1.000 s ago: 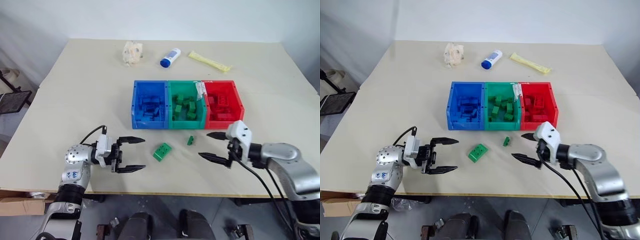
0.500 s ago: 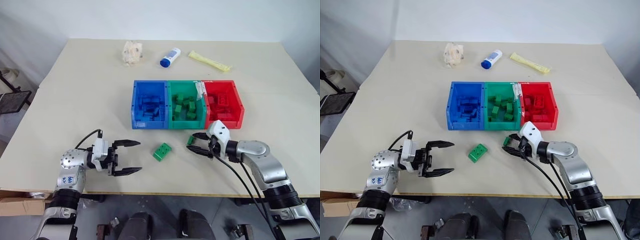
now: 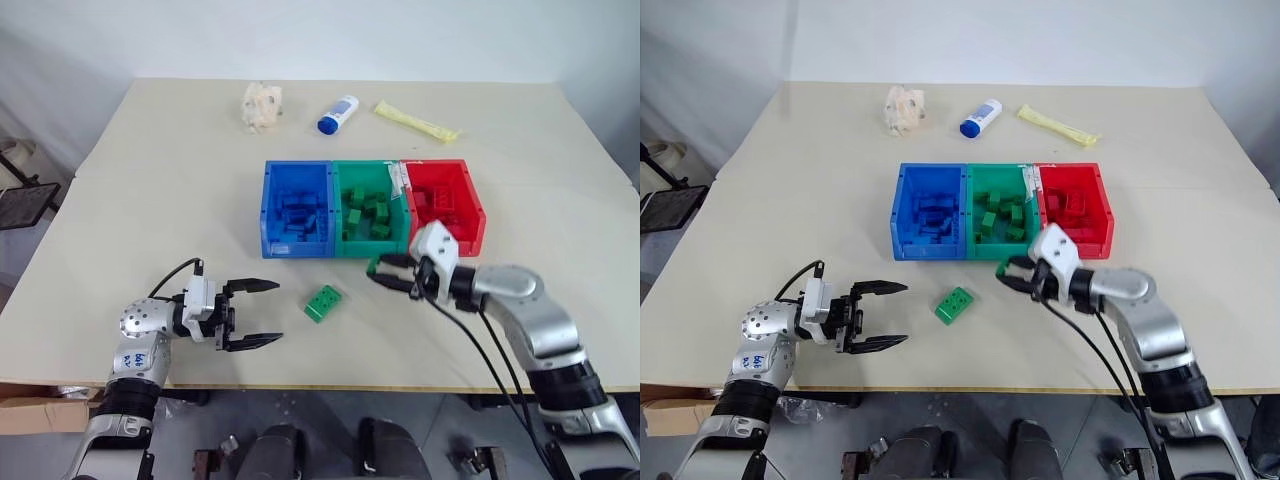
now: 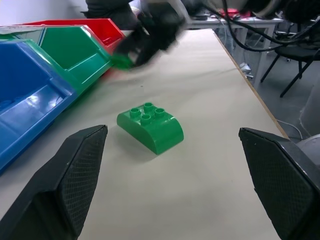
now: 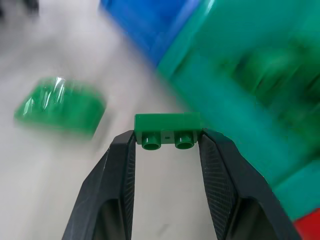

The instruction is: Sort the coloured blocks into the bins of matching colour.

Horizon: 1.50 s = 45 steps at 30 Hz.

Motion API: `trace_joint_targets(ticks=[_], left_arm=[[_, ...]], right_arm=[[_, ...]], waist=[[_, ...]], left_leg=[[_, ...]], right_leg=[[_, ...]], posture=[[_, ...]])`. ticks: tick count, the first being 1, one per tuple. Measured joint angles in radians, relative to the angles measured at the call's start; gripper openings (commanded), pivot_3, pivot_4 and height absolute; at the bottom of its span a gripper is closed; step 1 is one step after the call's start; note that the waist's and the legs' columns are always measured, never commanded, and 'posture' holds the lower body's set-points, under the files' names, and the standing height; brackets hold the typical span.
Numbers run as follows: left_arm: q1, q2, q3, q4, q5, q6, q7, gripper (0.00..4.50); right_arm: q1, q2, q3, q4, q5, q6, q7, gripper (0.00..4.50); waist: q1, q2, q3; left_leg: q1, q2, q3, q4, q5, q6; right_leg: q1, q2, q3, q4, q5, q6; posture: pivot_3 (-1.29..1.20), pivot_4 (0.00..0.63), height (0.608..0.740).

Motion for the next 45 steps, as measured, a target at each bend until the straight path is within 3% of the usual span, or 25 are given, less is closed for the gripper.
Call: trace_joint_targets(ticks=[7, 14, 25, 28, 33, 38, 42, 45], left_arm=[[-0.01, -0.003, -0.002, 0.001, 0.0, 0.001, 0.001, 4.5], [-0.02, -0.003, -0.003, 0.0, 0.0, 0.006, 0.004, 4.5], [0.024, 0.044, 0.013, -0.055, 0.05, 0.029, 0.129, 4.5], [0.096, 0.061, 0.063, -0.116, 0.077, 0.046, 0.251, 4.5], [0.304, 0.15, 0.112, -0.244, 0.089, 0.077, 0.287, 4.5], [0.411, 0.199, 0.153, -0.337, 0.073, 0.089, 0.287, 4.5], [0.416, 0.185, 0.131, -0.427, 0.077, 0.121, 0.33, 4.5], [0.396, 0.125, 0.048, -0.509, 0.104, 0.159, 0.38, 4.5]], right_arm=[[-0.208, 0.047, -0.023, 0.208, -0.067, -0.088, -0.085, 4.45], [-0.182, 0.032, -0.016, 0.217, -0.073, -0.126, -0.032, 4.45], [0.045, -0.179, -0.068, 0.097, 0.065, -0.156, 0.289, 4.45], [0.084, -0.214, -0.087, 0.118, 0.098, -0.185, 0.382, 4.45], [0.08, -0.229, -0.096, 0.218, 0.116, -0.219, 0.472, 4.45], [0.016, -0.228, -0.085, 0.294, 0.115, -0.257, 0.538, 4.45], [-0.003, -0.218, -0.082, 0.308, 0.113, -0.279, 0.563, 4.45], [-0.003, -0.2, -0.081, 0.307, 0.114, -0.282, 0.57, 4.45]], waist=[[-0.012, 0.0, 0.0], [-0.02, 0.0, 0.0], [-0.019, 0.0, 0.0], [-0.02, 0.0, 0.0], [-0.019, 0.0, 0.0], [-0.014, 0.001, 0.0], [-0.014, 0.001, 0.001], [-0.014, 0.001, 0.001]], left_leg=[[0.0, -0.001, -0.001, -0.001, 0.0, 0.0], [0.0, -0.001, -0.001, -0.001, 0.0, 0.0], [0.0, 0.0, 0.0, -0.001, 0.0, 0.0], [0.0, 0.001, 0.0, -0.001, 0.0, 0.0], [0.0, 0.003, 0.0, -0.001, -0.001, -0.001], [0.001, 0.003, -0.004, 0.0, -0.001, -0.002], [0.001, 0.003, -0.005, -0.001, -0.002, -0.003], [0.001, 0.002, -0.005, -0.001, -0.002, -0.003]], right_leg=[[0.0, 0.0, -0.001, 0.001, 0.0, 0.0], [-0.001, 0.0, -0.001, 0.003, 0.0, 0.0], [0.0, 0.0, 0.0, 0.0, 0.0, 0.0], [0.0, -0.001, 0.0, -0.001, 0.0, 0.0], [0.001, -0.003, 0.002, -0.003, 0.0, 0.0], [0.004, -0.005, 0.004, -0.005, 0.0, -0.001], [0.004, -0.005, 0.004, -0.006, 0.0, -0.001], [0.005, -0.005, 0.003, -0.006, 0.0, -0.001]], posture=[[0.0, 0.15, 0.74], [0.0, 0.15, 0.74], [0.0, 0.15, 0.74], [0.0, 0.15, 0.74], [0.0, 0.15, 0.74], [0.0, 0.15, 0.74], [0.0, 0.15, 0.74], [0.0, 0.15, 0.74]])
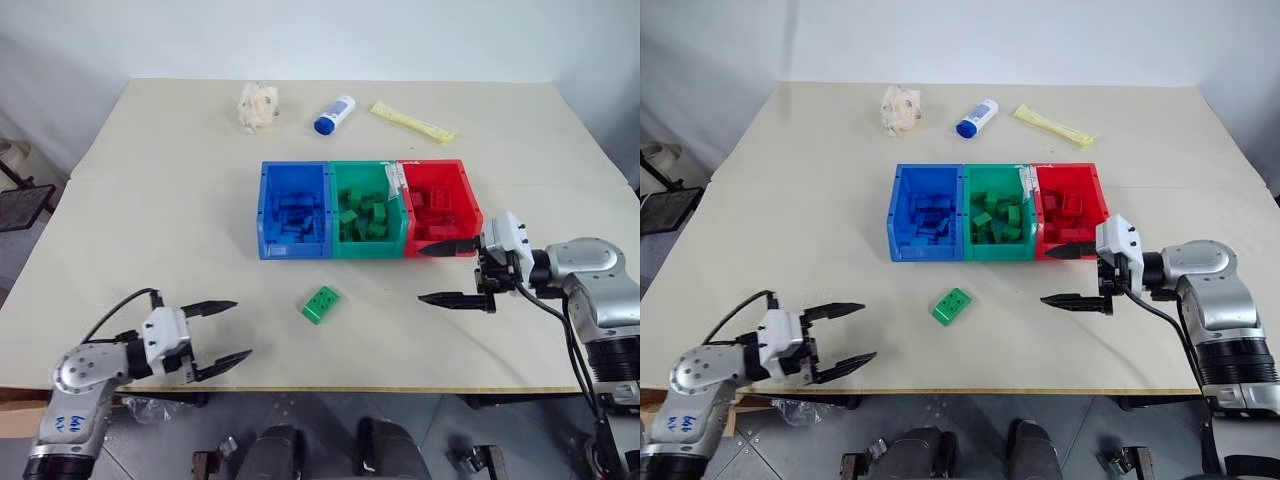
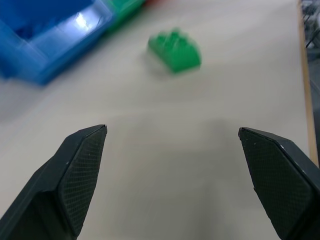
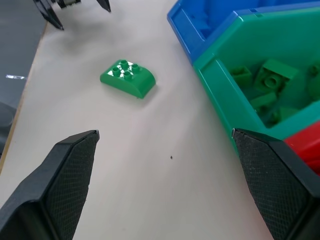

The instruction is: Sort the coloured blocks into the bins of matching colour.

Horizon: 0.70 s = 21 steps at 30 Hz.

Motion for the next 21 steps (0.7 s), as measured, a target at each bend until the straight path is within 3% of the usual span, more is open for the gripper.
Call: trace_joint_targets(ticks=[8, 16, 21], left_arm=[[-0.151, -0.123, -0.202, -0.092, 0.116, 0.168, 0.155, 4.5], [-0.26, -0.183, -0.315, -0.033, 0.28, 0.262, 0.3, 4.5], [-0.31, -0.189, -0.352, 0.002, 0.332, 0.255, 0.324, 2.97]], right_arm=[[0.028, 0.003, -0.003, -0.06, 0.001, 0.013, -0.021, 4.45], [0.113, 0.006, -0.019, -0.152, 0.012, 0.041, -0.096, 4.45], [0.139, 0.006, -0.047, -0.199, 0.025, 0.054, -0.139, 4.5]], waist=[[0.012, 0.0, 0.0], [0.023, 0.0, 0.0], [0.024, 0.0, 0.0]], left_leg=[[0.001, 0.0, 0.001, 0.001, 0.001, 0.0], [0.001, 0.0, 0.002, 0.001, 0.001, 0.0], [0.002, 0.0, 0.001, 0.001, 0.001, 0.0]], right_leg=[[0.001, 0.003, -0.001, 0.001, 0.0, 0.0], [0.001, 0.005, -0.002, 0.001, 0.0, 0.0], [0.003, 0.004, -0.002, 0.0, 0.0, 0.0]], posture=[[0.0, 0.15, 0.74], [0.0, 0.15, 0.74], [0.0, 0.15, 0.74]])
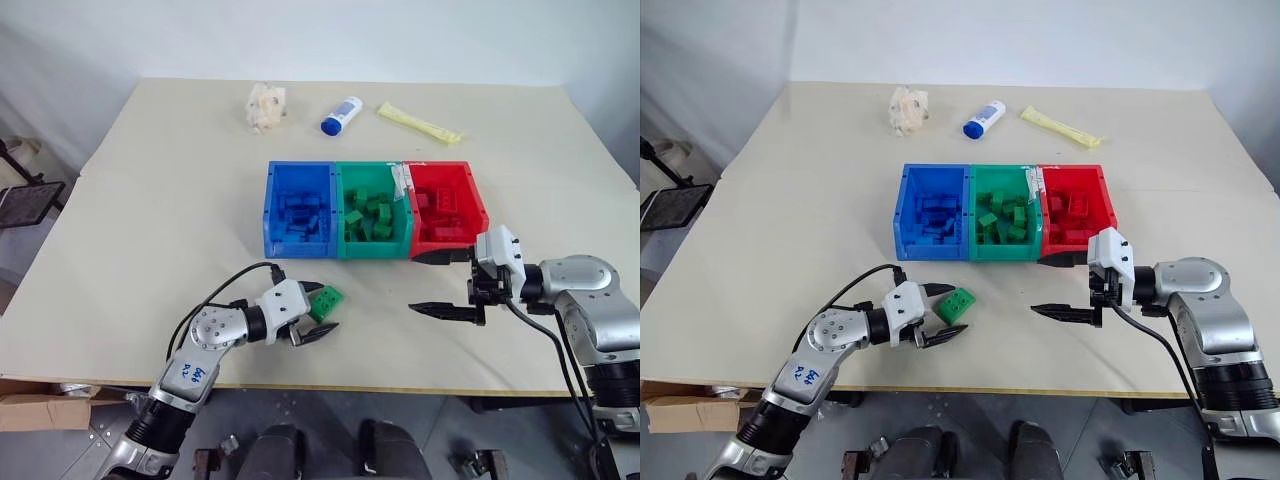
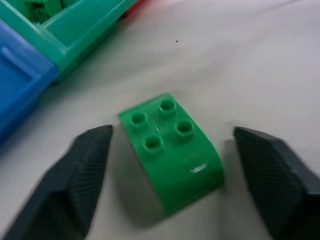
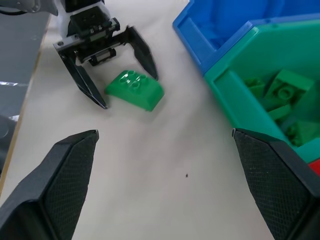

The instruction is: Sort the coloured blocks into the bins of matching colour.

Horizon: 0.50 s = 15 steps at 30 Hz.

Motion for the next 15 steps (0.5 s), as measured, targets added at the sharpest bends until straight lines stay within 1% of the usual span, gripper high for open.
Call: trace_joint_targets(ticks=[3, 5, 11, 14, 15], left_arm=[[-0.014, 0.0, -0.01, 0.008, 0.008, 0.003, 0.0, 2.02], [-0.021, 0.0, -0.013, 0.01, 0.008, 0.006, -0.001, 1.49], [-0.055, -0.012, -0.012, 0.04, -0.008, 0.004, -0.014, 1.49], [-0.084, -0.036, -0.011, 0.047, -0.032, 0.012, -0.032, 1.49], [-0.116, -0.058, -0.007, 0.063, -0.039, 0.018, -0.03, 1.49]], right_arm=[[0.028, 0.0, -0.009, -0.017, 0.006, 0.003, -0.023, 4.5], [0.046, 0.0, -0.027, -0.022, 0.01, 0.005, -0.035, 4.5], [0.071, -0.007, -0.066, -0.041, 0.015, 0.007, -0.063, 4.5], [0.088, -0.007, -0.088, -0.047, 0.019, 0.019, -0.083, 4.5], [0.097, -0.007, -0.103, -0.054, 0.025, 0.024, -0.1, 4.5]], waist=[[0.0, 0.0, 0.0], [0.0, 0.0, 0.0], [0.0, 0.0, 0.0], [0.002, 0.0, 0.0], [0.005, 0.0, 0.0]], left_leg=[[0.0, 0.0, -0.001, 0.0, 0.0, 0.0], [0.0, 0.0, -0.001, 0.0, 0.0, 0.0], [0.0, 0.0, -0.001, 0.001, 0.0, 0.0], [-0.001, 0.0, -0.001, 0.001, 0.0, 0.0], [-0.001, -0.001, -0.002, 0.001, 0.0, 0.0]], right_leg=[[0.001, 0.0, 0.0, 0.0, 0.0, 0.0], [0.001, 0.0, 0.001, 0.0, 0.0, 0.0], [0.001, 0.0, 0.0, -0.001, 0.0, 0.0], [0.001, 0.0, 0.0, -0.001, 0.0, 0.0], [0.001, 0.0, 0.0, 0.0, 0.0, 0.0]], posture=[[0.0, 0.15, 0.74], [0.0, 0.15, 0.74], [0.0, 0.15, 0.74], [0.0, 0.15, 0.74], [0.0, 0.15, 0.74]])
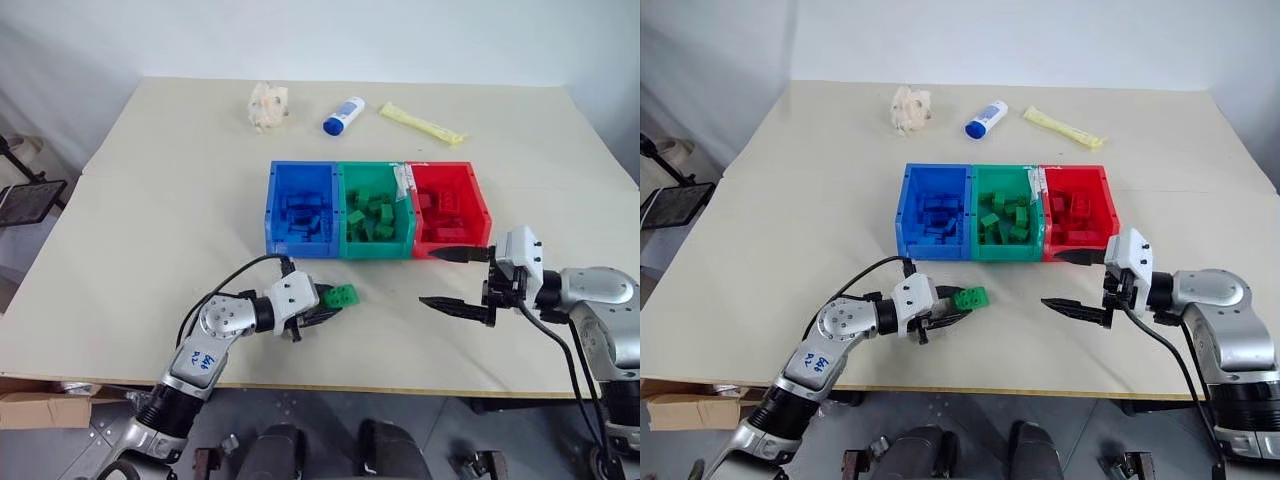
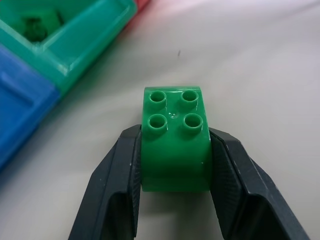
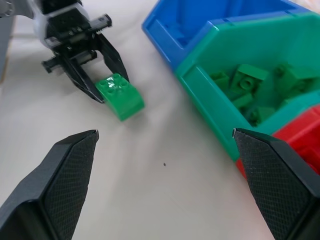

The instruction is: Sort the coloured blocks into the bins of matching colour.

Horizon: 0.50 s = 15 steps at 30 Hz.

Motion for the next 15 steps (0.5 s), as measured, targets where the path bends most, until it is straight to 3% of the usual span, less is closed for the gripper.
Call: trace_joint_targets(ticks=[9, 15], left_arm=[[-0.337, -0.146, 0.056, 0.243, -0.012, -0.024, 0.061, 1.49], [-0.571, -0.2, 0.067, 0.556, 0.032, -0.125, 0.108, 3.33]], right_arm=[[0.09, -0.005, -0.102, -0.113, 0.037, 0.041, -0.088, 4.5], [0.12, -0.004, -0.118, -0.17, 0.05, 0.048, -0.134, 4.5]], waist=[[0.017, 0.0, 0.0], [0.021, -0.001, 0.001]], left_leg=[[0.0, -0.001, 0.002, 0.001, 0.0, 0.0], [-0.001, -0.001, 0.003, 0.001, 0.001, 0.001]], right_leg=[[0.0, 0.002, -0.005, 0.0, 0.0, 0.001], [0.0, 0.002, -0.007, 0.0, 0.001, 0.001]], posture=[[0.0, 0.15, 0.74], [0.0, 0.15, 0.74]])
